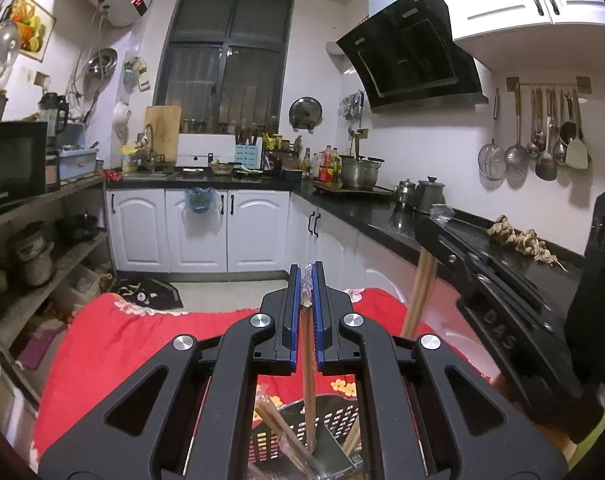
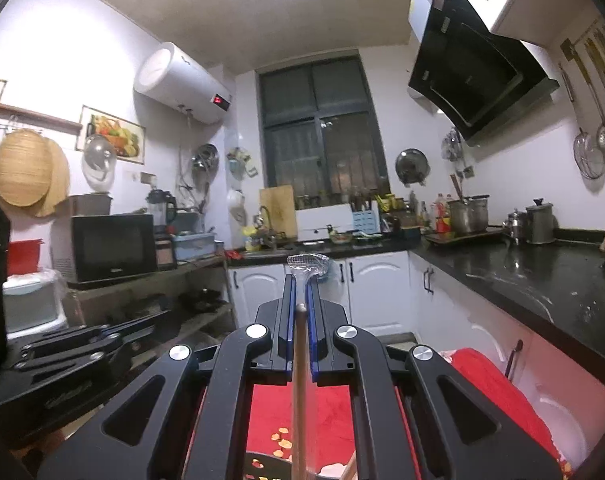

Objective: Organize utensils
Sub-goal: 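Lower the chopsticks into the caddy and open both grippers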

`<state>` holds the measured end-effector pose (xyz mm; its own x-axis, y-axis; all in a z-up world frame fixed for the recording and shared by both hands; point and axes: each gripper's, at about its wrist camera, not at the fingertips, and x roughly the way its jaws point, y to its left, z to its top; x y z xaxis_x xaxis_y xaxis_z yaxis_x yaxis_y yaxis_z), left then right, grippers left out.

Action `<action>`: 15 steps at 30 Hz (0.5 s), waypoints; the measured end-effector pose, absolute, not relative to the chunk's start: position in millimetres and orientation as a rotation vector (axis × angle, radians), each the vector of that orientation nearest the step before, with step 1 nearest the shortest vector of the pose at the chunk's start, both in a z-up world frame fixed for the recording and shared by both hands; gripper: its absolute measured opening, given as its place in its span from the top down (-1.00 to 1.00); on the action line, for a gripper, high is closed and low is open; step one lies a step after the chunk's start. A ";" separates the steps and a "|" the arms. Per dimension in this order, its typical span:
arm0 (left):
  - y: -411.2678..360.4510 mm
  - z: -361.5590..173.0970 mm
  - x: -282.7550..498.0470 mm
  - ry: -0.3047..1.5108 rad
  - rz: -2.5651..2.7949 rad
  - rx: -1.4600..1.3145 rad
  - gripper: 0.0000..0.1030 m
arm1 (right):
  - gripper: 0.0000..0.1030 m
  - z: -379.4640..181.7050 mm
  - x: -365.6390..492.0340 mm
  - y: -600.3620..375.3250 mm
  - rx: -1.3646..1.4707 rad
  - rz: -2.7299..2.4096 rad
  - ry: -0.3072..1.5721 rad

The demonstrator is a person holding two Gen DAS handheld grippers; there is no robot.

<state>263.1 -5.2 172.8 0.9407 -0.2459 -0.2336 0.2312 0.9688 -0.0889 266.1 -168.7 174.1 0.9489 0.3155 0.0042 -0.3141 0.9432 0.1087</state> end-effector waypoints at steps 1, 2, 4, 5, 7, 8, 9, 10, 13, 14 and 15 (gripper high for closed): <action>-4.1 170.2 263.7 0.251 -0.243 -0.066 0.94 | 0.85 170.8 268.5 -167.2 0.110 0.320 0.024; -3.2 166.5 264.8 0.256 -0.245 -0.076 0.94 | 0.81 168.6 270.5 -166.0 0.108 0.327 0.038; -2.0 160.7 265.8 0.267 -0.249 -0.086 0.94 | 0.61 162.6 270.6 -165.4 0.103 0.351 0.065; -1.5 157.3 265.9 0.277 -0.255 -0.090 0.94 | 0.48 160.9 269.8 -166.2 0.105 0.352 0.075; -0.8 152.6 265.6 0.286 -0.253 -0.094 0.94 | 0.10 158.5 267.0 -170.0 0.126 0.360 0.086; -0.4 150.5 265.8 0.295 -0.248 -0.098 0.94 | 0.10 158.1 265.0 -173.1 0.134 0.365 0.090; 0.4 149.2 265.9 0.305 -0.252 -0.105 0.94 | 0.10 158.1 263.1 -176.1 0.131 0.362 0.098; 1.3 148.5 265.0 0.310 -0.256 -0.108 0.89 | 0.10 158.5 261.1 -179.3 0.126 0.352 0.104; 1.6 147.9 260.2 0.322 -0.253 -0.107 0.46 | 0.10 159.9 253.7 -189.5 0.132 0.346 0.119; 1.9 147.6 259.1 0.325 -0.252 -0.109 0.40 | 0.07 160.0 251.1 -193.0 0.134 0.348 0.124; 2.0 147.3 257.5 0.330 -0.252 -0.108 0.33 | 0.03 160.4 247.7 -196.6 0.127 0.342 0.133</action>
<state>257.5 2.0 147.3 0.9152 -0.2618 -0.3063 0.2266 0.9630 -0.1459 247.7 -196.6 160.4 0.9334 0.3422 -0.1079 -0.3256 0.9342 0.1460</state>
